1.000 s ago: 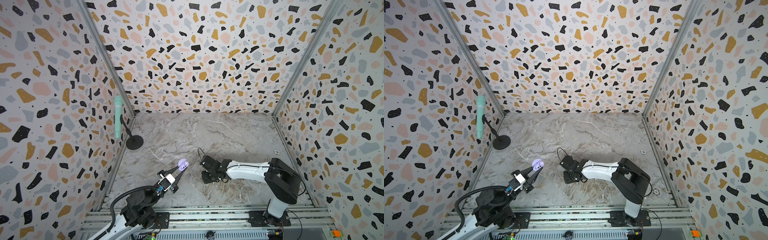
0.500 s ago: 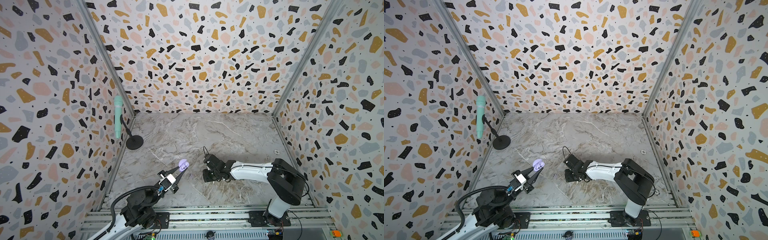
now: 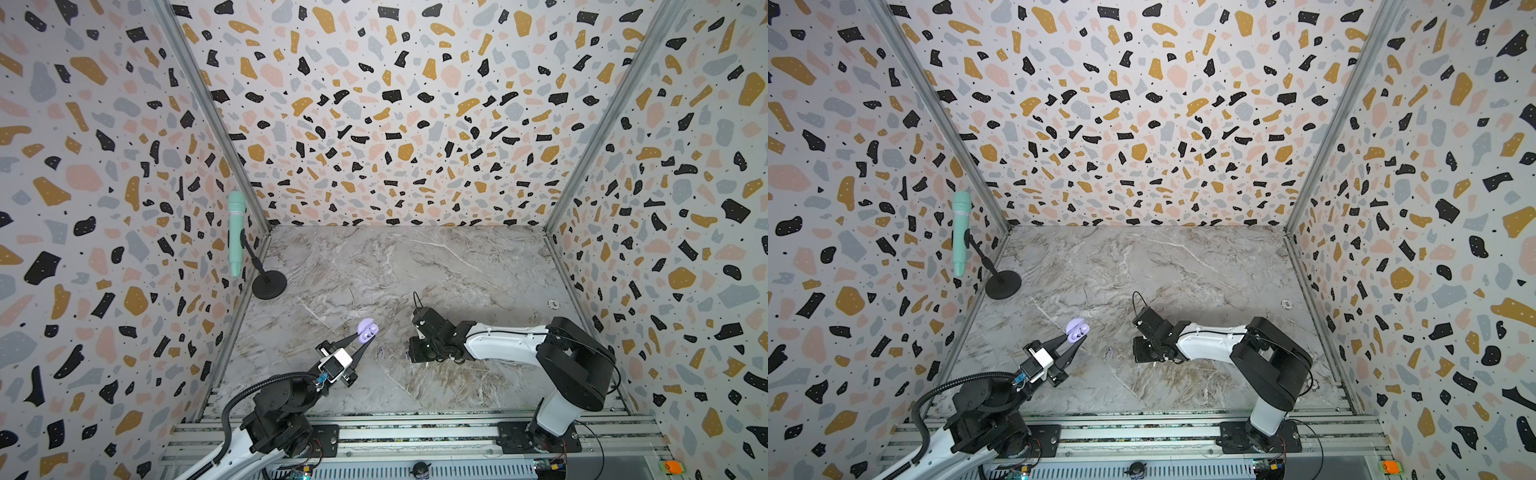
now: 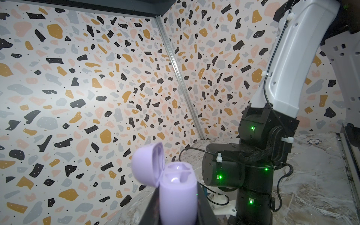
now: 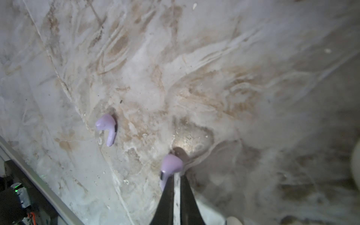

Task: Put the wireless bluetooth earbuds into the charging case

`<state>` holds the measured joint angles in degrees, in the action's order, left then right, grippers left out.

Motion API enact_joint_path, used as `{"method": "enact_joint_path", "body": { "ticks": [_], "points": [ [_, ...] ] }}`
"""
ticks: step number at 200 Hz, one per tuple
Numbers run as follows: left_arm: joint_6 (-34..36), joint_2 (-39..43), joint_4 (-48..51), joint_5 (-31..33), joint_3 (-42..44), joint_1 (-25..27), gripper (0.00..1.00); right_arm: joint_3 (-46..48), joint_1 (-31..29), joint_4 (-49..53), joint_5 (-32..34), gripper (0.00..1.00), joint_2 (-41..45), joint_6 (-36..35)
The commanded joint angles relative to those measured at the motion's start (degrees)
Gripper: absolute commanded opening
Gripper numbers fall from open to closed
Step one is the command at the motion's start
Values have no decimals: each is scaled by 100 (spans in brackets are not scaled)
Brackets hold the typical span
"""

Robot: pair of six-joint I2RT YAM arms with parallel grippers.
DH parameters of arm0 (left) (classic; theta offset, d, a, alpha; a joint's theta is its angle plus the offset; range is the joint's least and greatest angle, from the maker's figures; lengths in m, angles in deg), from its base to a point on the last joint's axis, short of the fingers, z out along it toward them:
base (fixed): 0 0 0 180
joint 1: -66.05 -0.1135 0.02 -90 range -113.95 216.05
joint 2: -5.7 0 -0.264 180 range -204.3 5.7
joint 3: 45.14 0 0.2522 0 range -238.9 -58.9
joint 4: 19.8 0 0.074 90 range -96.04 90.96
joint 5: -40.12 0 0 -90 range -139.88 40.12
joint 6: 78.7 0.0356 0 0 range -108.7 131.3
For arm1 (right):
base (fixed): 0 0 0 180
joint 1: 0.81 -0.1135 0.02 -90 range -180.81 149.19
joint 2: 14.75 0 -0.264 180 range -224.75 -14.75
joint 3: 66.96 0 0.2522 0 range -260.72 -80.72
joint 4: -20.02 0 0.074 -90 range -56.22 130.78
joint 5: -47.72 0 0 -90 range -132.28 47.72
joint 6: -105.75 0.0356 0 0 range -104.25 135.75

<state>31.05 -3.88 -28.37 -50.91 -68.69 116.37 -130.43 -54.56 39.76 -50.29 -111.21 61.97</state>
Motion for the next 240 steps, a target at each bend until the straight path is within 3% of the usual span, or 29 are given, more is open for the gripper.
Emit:
{"method": "enact_joint_path", "body": {
  "ticks": [1,49,88,160,197,240],
  "points": [
    [46,53,-211,-21,29,30,0,95,33,205,87,11,172,72],
    [56,66,-210,-28,29,30,0,115,55,203,54,11,219,22],
    [63,72,-211,-28,28,37,0,-3,58,302,176,18,416,-211],
    [95,115,-202,-10,27,33,0,-383,-51,623,219,50,381,-831],
    [100,111,-208,-24,28,34,0,-1025,-264,1313,689,52,-67,-1186],
    [112,107,-184,-26,16,32,0,-1367,-290,1556,714,51,-308,-1418]
  ]
}}
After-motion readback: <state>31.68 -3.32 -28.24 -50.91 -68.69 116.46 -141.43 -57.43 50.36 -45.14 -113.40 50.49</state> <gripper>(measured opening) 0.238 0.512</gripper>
